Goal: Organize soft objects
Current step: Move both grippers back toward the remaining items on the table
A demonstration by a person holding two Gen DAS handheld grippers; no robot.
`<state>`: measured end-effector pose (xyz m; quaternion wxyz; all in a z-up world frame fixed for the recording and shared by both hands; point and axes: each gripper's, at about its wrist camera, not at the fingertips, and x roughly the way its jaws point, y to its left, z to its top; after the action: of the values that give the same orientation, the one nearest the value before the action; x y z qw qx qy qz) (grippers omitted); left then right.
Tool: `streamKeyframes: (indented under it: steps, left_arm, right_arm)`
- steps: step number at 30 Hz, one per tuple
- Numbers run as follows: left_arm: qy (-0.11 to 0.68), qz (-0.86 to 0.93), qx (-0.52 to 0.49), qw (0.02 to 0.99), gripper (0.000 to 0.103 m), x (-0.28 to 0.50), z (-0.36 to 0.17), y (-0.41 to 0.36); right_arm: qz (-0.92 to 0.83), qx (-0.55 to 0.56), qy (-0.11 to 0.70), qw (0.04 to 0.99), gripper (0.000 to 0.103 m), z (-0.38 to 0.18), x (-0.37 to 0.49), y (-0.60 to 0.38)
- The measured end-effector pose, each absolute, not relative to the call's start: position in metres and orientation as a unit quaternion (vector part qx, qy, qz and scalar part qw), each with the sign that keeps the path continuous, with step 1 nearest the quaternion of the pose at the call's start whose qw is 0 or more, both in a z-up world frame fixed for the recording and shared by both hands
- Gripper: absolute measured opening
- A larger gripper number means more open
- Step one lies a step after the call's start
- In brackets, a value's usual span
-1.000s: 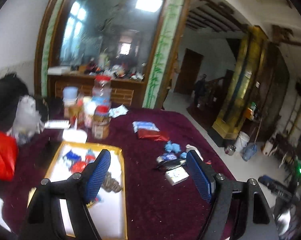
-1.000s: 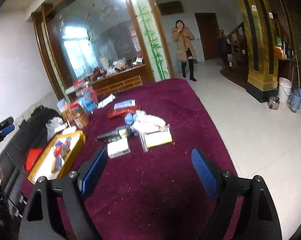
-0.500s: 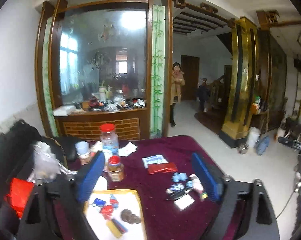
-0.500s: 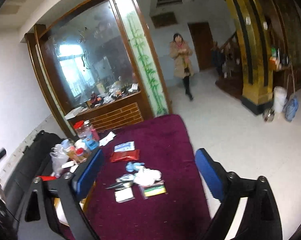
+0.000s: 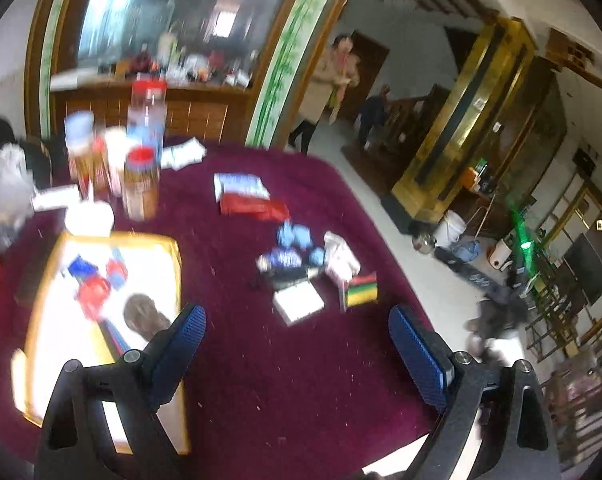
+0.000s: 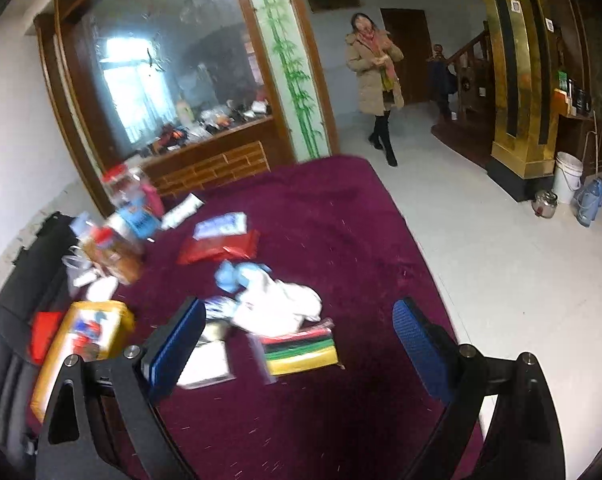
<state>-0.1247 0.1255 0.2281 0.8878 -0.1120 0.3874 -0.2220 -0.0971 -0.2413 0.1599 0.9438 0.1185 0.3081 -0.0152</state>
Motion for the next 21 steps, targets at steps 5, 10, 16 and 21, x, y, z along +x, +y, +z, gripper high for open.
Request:
streamKeyframes:
  steps: [5, 10, 16, 21]
  left_arm:
    - [0.412, -0.189, -0.133, 0.881, 0.095, -0.117, 0.205, 0.124]
    - [0.408, -0.129, -0.115, 0.896, 0.095, -0.112, 0.194, 0.123]
    - [0.419, -0.076, -0.131, 0.895, 0.095, -0.078, 0.168, 0.118]
    - [0.439, -0.081, -0.129, 0.885, 0.095, -0.029, 0.148, 0.095]
  right_arm:
    - [-0.032, 0.178, 0.302, 0.936, 0.094, 0.11, -0.064, -0.276]
    - [-0.05, 0.222, 0.312, 0.922, 0.094, 0.065, -0.052, -0.305]
    - [-0.028, 0.26, 0.307, 0.915, 0.094, 0.059, -0.058, -0.318]
    - [-0.029, 0.252, 0.327, 0.911, 0.094, 0.054, -0.052, -0.315]
